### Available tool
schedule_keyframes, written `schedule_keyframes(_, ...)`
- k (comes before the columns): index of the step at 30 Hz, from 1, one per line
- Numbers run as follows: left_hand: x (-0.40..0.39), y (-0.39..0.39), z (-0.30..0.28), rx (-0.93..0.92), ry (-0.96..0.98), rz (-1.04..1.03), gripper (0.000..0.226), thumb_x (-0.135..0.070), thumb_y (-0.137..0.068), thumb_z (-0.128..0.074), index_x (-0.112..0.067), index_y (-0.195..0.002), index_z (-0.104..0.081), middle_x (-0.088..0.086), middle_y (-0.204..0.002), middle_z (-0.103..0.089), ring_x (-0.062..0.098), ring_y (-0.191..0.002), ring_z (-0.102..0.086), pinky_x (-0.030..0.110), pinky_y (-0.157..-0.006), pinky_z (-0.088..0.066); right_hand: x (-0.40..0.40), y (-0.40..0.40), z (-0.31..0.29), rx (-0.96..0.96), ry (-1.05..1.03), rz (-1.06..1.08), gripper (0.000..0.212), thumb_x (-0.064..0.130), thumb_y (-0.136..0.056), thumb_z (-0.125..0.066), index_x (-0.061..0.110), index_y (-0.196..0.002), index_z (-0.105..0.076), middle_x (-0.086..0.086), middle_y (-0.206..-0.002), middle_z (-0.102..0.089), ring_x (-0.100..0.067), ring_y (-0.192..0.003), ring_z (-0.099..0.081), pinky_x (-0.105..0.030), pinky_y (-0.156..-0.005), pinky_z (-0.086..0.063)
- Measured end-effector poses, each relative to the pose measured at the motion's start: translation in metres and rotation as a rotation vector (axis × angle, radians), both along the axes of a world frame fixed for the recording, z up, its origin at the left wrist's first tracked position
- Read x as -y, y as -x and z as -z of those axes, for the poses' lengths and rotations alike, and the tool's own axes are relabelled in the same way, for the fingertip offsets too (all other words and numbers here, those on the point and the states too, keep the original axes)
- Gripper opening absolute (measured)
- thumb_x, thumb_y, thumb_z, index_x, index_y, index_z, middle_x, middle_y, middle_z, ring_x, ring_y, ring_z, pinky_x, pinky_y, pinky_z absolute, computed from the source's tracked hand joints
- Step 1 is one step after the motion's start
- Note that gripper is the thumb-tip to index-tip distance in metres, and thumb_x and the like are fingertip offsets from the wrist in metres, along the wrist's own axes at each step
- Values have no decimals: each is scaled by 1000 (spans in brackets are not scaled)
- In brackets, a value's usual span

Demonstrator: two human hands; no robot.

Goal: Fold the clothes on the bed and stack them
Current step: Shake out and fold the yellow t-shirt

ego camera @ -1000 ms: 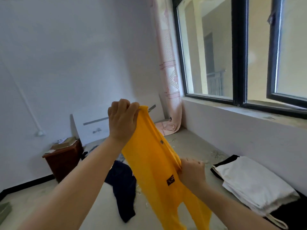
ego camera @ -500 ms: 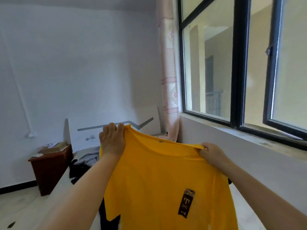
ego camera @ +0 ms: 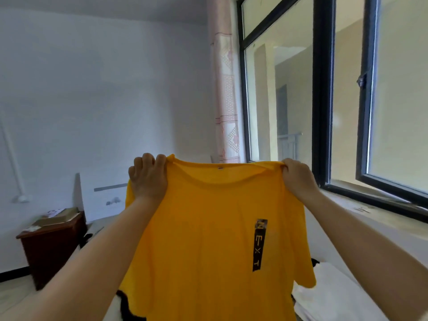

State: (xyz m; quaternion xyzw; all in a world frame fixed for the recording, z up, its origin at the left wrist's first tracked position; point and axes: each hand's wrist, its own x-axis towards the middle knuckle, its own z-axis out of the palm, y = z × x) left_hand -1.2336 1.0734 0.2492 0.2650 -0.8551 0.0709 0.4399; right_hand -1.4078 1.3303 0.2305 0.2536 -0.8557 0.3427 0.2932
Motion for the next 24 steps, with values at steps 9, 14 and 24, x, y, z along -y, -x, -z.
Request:
schedule_keyframes(9,-8,-26,50,-75,-78,33,46,-23,-81,-22,2,-101,-55,24,-98,-47,36,-93,-40,38,-72,-22,-3,-24,34,-411,1,116,17,4,-90,-48,-5,-90,-62,-22,-77,-56,-36,-70,-54,-37,-61,-41)
schedule_keyframes(14,-25,-65,67,-225,-6,116,26,-9,-81,-39,6,-86,-59,28,-86,-51,44,-81,-48,44,-67,-30,-33,-58,48,-662,-56,154,32,16,-83,-37,-1,-74,-63,-17,-63,-55,-31,-54,-52,-35,-51,-41)
schedule_keyframes(24,-34,-102,75,-302,153,138,11,5,-76,-57,1,-85,-55,33,-84,-55,54,-76,-52,56,-63,-39,-58,-87,58,-756,-79,122,29,13,-82,-41,-2,-71,-63,-18,-62,-56,-31,-55,-55,-34,-53,-43)
